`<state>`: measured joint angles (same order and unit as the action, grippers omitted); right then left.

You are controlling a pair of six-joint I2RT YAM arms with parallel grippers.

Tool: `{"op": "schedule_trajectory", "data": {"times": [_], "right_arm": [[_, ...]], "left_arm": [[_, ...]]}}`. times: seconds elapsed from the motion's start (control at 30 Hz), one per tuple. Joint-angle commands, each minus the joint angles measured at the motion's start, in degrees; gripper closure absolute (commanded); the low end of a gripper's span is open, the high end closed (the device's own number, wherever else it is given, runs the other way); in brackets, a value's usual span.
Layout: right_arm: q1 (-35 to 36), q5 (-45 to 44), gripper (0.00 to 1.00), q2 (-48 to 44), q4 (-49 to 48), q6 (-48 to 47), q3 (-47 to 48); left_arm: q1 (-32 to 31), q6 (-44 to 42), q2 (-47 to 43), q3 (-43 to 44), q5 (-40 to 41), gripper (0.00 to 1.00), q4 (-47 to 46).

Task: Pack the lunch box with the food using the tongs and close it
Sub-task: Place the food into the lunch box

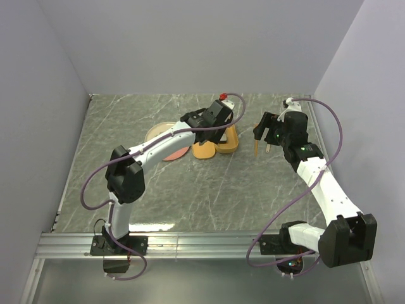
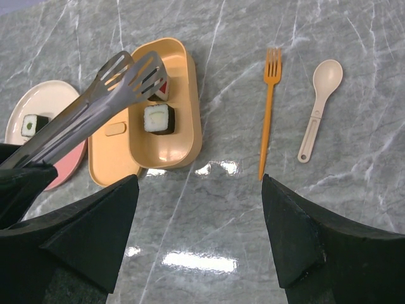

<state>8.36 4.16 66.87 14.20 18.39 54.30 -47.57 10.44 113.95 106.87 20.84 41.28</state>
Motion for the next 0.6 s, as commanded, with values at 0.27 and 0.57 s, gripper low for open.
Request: {"op": "schedule_trajectory", "data": {"times": [0.27, 0.57], "right_arm": [[-0.36, -0.38, 0.15, -1.22, -1.28, -0.29, 0.45], [-0.27, -0.21, 0.15, -1.22, -1.01, -0.29, 0.54]], "left_arm": [[0.9, 1.96, 1.27, 1.59, -2.47, 0.5, -2.78], [0.81, 2.92, 1.89, 1.94, -5.37, 0.5, -3.92]]}}
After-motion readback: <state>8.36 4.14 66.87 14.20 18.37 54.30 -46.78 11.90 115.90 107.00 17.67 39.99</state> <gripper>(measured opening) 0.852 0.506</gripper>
